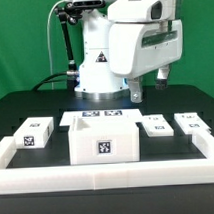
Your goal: Assemble cabinet
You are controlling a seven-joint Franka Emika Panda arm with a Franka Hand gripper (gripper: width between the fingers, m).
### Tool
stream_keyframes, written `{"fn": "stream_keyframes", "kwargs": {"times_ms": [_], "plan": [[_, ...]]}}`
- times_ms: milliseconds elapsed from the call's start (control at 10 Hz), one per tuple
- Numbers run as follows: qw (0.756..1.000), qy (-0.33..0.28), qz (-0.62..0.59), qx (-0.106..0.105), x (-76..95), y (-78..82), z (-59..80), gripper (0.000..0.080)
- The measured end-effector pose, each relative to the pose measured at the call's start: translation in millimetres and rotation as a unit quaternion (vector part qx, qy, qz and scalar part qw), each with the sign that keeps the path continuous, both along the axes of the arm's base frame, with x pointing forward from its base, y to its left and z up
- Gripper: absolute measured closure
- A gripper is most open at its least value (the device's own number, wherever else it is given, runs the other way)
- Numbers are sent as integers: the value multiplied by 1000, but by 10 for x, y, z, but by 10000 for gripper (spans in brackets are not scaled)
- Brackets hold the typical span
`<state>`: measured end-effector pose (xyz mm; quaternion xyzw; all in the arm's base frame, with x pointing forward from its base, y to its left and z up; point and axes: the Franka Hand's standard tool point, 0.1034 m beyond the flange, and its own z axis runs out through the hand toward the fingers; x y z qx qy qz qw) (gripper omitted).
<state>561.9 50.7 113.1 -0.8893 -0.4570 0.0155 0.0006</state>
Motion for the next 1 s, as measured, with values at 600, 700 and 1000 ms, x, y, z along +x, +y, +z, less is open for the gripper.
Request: {"fn": "stream_keyframes", "kwargs": {"times_ms": [600, 700, 1000], "plan": [[993, -29, 118, 2, -327, -217, -74, 2], [992, -29, 127, 2, -346, -262, -103, 2], [992, -29, 125, 2, -345, -264, -109, 2]]}}
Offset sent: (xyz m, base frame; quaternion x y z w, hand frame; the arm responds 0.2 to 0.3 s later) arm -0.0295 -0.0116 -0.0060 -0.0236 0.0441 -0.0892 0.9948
